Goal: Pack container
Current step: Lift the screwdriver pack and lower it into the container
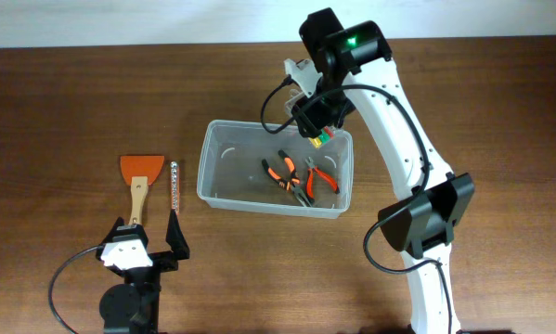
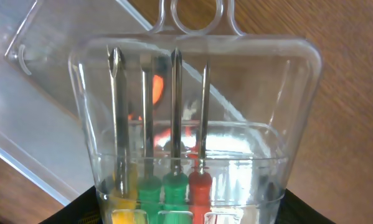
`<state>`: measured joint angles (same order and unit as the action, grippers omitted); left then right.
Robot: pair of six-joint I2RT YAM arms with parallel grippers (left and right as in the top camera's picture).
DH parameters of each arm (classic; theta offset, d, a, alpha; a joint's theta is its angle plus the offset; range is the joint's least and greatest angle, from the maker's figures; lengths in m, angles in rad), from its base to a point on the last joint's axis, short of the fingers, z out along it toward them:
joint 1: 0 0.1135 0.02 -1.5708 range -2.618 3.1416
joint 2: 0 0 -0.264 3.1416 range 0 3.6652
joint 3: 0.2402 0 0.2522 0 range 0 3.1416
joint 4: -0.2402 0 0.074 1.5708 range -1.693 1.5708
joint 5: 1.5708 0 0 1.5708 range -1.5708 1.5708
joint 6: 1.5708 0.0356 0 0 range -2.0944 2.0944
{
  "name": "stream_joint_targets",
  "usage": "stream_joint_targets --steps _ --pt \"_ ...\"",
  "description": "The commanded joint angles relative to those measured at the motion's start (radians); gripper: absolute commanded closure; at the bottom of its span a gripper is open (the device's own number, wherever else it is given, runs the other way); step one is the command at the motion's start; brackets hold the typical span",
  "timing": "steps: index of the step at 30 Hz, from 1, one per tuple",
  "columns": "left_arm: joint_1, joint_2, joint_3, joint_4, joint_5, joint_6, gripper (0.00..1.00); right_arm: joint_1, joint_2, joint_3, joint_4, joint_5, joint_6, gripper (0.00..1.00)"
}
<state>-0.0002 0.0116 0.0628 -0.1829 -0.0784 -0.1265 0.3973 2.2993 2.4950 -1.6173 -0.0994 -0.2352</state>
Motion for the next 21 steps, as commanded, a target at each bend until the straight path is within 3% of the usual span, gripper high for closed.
stream_joint_targets --steps 1,21 --pt "0.005 -0.006 -0.008 0.001 0.011 0.016 0.01 0.004 -0.004 -0.049 -0.002 -0.020 0.063 0.39" --pt "0.005 -0.006 -0.008 0.001 0.011 0.016 0.01 0.121 -0.004 -0.481 0.191 -0.032 0.095 0.39"
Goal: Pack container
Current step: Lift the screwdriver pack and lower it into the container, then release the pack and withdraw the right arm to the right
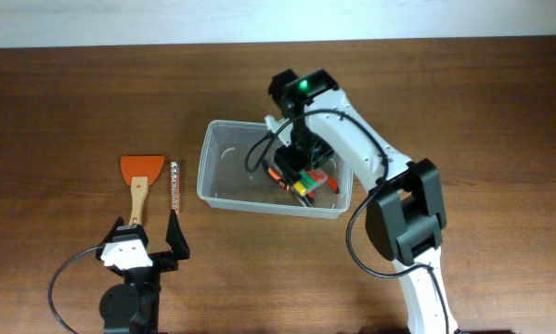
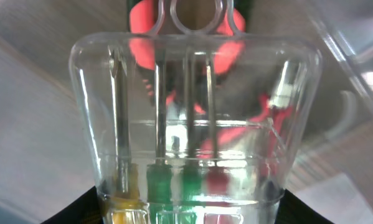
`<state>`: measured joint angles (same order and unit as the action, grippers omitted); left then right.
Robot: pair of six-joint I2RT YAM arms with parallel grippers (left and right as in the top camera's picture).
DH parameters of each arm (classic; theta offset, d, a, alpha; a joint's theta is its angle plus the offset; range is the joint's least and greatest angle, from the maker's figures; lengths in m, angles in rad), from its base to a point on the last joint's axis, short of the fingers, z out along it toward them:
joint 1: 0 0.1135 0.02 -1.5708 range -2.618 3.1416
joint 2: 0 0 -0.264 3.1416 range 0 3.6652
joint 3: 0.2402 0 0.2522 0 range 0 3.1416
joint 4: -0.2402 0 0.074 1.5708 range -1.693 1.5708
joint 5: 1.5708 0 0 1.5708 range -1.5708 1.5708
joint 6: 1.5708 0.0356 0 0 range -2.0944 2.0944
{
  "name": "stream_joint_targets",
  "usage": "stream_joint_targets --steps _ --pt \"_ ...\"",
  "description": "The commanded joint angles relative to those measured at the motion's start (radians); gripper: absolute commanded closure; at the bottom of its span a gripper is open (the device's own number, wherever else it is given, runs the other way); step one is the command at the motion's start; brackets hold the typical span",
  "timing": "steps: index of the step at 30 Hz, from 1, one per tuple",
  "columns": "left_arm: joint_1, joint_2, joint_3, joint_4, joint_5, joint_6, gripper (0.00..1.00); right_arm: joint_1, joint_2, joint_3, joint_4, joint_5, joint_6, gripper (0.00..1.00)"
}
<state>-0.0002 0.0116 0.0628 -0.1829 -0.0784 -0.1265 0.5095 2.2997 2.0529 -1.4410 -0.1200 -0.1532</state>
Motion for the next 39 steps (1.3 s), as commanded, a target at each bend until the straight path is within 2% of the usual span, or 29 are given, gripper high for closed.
stream_joint_targets --steps 1,14,29,34,39 --pt "0.005 -0.006 -0.008 0.001 0.011 0.016 0.01 0.009 -0.004 -0.054 0.023 -0.011 0.013 0.39" --pt "0.005 -0.006 -0.008 0.001 0.011 0.016 0.01 -0.015 -0.004 -0.132 0.075 -0.011 0.013 0.38" --pt "0.005 -0.006 -0.008 0.001 0.011 0.016 0.01 -0.015 -0.004 -0.128 0.064 -0.005 0.012 0.20" --pt "0.005 -0.006 -0.008 0.001 0.011 0.016 0.01 -0.015 -0.004 -0.083 0.019 -0.005 0.012 0.20" --pt "0.005 -0.006 -0.008 0.001 0.011 0.016 0.01 -0.015 -0.005 0.077 -0.074 -0.005 0.012 0.20"
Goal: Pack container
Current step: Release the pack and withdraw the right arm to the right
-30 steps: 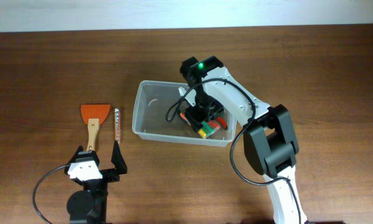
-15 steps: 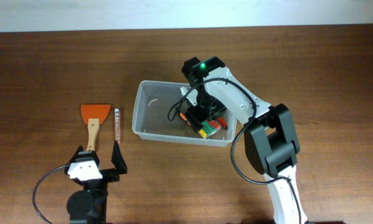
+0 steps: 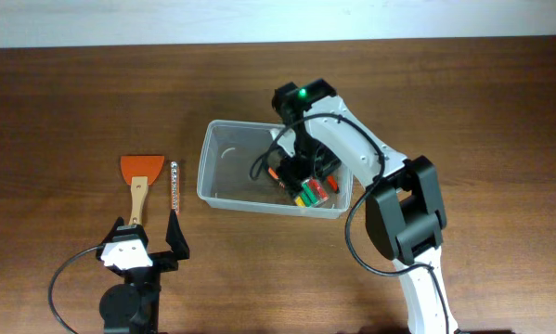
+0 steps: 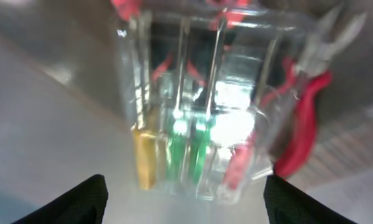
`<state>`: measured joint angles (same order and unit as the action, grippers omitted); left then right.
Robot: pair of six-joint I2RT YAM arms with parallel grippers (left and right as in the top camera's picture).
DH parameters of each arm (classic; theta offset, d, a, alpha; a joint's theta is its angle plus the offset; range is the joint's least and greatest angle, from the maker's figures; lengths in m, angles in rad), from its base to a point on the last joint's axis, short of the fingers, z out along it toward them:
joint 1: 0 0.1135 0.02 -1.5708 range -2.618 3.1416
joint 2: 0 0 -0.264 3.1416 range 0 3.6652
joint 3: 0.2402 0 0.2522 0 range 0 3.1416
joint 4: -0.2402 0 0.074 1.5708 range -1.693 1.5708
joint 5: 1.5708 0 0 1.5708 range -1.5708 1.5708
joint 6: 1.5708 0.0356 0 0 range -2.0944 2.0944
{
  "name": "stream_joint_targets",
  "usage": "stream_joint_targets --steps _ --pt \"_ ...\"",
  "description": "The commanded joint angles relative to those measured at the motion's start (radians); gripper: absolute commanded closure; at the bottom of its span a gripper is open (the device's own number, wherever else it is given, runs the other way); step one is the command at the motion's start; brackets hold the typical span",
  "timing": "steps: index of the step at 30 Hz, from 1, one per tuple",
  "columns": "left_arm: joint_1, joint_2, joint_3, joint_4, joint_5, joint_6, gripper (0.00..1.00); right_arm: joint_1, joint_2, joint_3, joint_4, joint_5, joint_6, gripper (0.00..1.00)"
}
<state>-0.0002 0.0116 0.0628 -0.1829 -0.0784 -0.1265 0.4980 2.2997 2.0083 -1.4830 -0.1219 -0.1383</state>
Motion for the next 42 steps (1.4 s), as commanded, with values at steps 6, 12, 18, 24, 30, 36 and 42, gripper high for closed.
stream_joint_targets --steps 6,12,18,24,30,36,42 --pt "0.005 -0.006 -0.008 0.001 0.011 0.016 0.01 -0.018 -0.005 0.447 -0.155 -0.001 -0.001 0.16" --pt "0.005 -0.006 -0.008 0.001 0.011 0.016 0.01 -0.154 -0.008 0.681 -0.216 0.089 0.130 0.14" --pt "0.005 -0.006 -0.008 0.001 0.011 0.016 0.01 -0.413 -0.008 0.712 -0.214 0.097 0.173 0.03" --pt "0.005 -0.006 -0.008 0.001 0.011 0.016 0.01 -0.676 -0.008 0.711 -0.173 0.133 0.173 0.02" --pt "0.005 -0.006 -0.008 0.001 0.011 0.016 0.01 -0.852 -0.008 0.711 -0.170 0.104 0.174 0.01" --pt "0.005 -0.006 -0.008 0.001 0.011 0.016 0.01 -0.932 -0.008 0.711 -0.170 0.103 0.174 0.02" --pt "0.005 -0.006 -0.008 0.001 0.011 0.016 0.01 -0.937 -0.008 0.711 -0.170 0.104 0.174 0.01"
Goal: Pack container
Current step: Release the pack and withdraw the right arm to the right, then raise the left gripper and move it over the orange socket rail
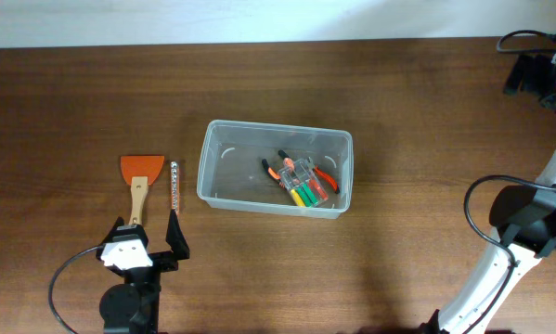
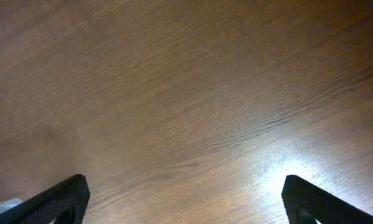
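A clear plastic container (image 1: 224, 176) stands mid-table. In it a clear pack of coloured screwdrivers (image 1: 305, 188) lies on top of orange-handled pliers (image 1: 279, 170). Left of the container lie an orange scraper with a wooden handle (image 1: 139, 179) and a thin metal strip (image 1: 174, 186). My right gripper (image 2: 186, 202) is open and empty over bare wood; the overhead view puts it at the table's far right back corner (image 1: 535, 76). My left gripper (image 1: 149, 237) rests open near the front edge, just below the scraper.
The brown wooden table (image 1: 426, 139) runs between the container and the right arm. A pale wall strip (image 1: 166, 19) borders the back edge. The right arm's base link (image 1: 523, 223) stands at the front right.
My right gripper was open inside the container just above the screwdriver pack. It is now far off at the back right corner, and the pack stays in the container.
My right gripper held the screwdriver pack over the container's back rim. Then it held the pack low inside, over the pliers. Then its fingers were open with the pack lying on the pliers. Now it is out of the container. The left arm has not moved.
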`<state>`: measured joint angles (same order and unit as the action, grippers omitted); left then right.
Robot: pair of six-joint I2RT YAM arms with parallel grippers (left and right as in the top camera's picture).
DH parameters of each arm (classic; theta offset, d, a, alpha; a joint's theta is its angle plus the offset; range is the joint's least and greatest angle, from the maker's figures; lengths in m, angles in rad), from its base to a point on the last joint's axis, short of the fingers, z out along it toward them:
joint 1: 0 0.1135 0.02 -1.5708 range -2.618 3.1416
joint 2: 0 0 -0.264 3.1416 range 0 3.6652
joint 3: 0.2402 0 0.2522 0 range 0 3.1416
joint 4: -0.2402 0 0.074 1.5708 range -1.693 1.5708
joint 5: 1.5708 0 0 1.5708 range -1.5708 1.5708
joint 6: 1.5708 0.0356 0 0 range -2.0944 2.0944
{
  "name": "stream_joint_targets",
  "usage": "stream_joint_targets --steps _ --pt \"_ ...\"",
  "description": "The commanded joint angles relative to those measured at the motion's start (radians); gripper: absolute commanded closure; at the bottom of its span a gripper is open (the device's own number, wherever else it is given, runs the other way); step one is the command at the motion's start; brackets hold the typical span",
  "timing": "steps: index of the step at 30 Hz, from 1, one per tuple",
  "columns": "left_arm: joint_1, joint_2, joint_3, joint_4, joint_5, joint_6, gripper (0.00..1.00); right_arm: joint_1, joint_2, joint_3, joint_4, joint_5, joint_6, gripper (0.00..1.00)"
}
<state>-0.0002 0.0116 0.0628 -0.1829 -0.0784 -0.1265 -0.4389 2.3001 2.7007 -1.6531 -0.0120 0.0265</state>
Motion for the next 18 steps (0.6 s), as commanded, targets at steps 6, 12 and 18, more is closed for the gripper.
stream_joint_targets --steps 6,12,18 --pt "0.005 -0.006 -0.008 0.004 -0.024 0.016 0.01 0.000 -0.008 0.019 0.000 -0.006 0.009 0.01" --pt "0.005 -0.006 -0.008 0.011 -0.106 0.017 0.01 0.000 -0.008 0.019 0.000 -0.006 0.009 0.01" --pt "0.005 -0.006 -0.006 0.085 -0.129 0.017 0.01 0.000 -0.008 0.019 0.000 -0.006 0.009 0.01"
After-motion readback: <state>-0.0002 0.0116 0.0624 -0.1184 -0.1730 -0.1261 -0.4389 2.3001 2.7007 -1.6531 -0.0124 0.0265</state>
